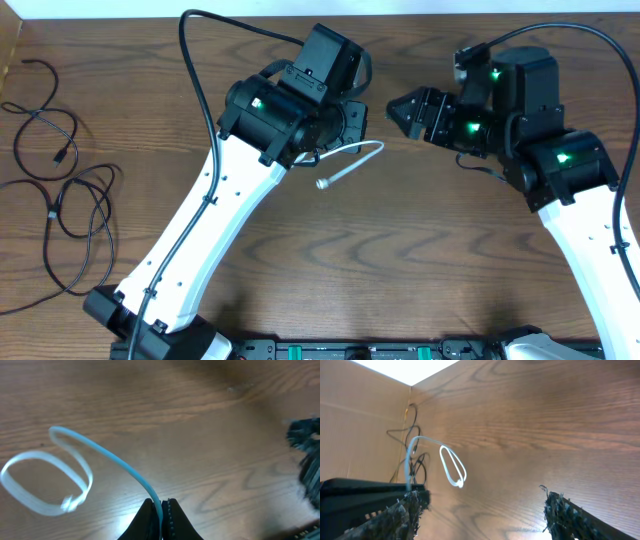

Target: Untangle cables

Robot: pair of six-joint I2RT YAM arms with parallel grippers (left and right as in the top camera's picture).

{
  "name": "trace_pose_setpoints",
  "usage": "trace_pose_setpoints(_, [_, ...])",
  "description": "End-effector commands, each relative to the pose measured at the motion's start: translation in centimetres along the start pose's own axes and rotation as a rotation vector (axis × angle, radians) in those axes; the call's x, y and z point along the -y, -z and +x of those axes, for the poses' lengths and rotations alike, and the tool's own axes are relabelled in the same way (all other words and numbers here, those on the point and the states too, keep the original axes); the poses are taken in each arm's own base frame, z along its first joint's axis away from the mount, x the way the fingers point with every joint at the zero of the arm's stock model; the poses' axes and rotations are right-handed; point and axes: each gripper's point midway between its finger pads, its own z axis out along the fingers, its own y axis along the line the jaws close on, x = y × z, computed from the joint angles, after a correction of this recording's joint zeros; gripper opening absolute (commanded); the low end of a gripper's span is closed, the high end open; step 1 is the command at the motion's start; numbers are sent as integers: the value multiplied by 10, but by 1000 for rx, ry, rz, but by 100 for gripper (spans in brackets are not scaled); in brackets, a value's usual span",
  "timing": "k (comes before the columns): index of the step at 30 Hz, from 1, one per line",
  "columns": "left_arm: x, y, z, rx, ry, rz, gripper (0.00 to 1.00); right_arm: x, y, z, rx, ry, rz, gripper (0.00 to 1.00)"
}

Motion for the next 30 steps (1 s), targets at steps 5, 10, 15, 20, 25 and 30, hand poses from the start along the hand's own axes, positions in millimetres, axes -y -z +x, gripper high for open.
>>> trace_pose_setpoints(5, [6,4,-4,1,165,44,8,-24,-5,21,-85,197,-102,79])
trace_pose_setpoints(10, [-8,6,-9,1,281,48,7,-33,-3,29,-117,250,-155,74])
trace_pose_setpoints(15, [-15,8,-12,-13,324,93,8,-59,5,46,-182,373,-332,68])
trace_pose_setpoints(20, [-27,9,-14,-15,424,86,7,-68,8,62,-230,438,-392,68])
trace_pose_setpoints(25, [-26,11,-12,-45,528,122,7,-62,0,63,-217,464,-324,68])
trace_pose_setpoints(30, [-10,14,-10,-87,525,208,8,-59,-4,50,-166,403,-267,71])
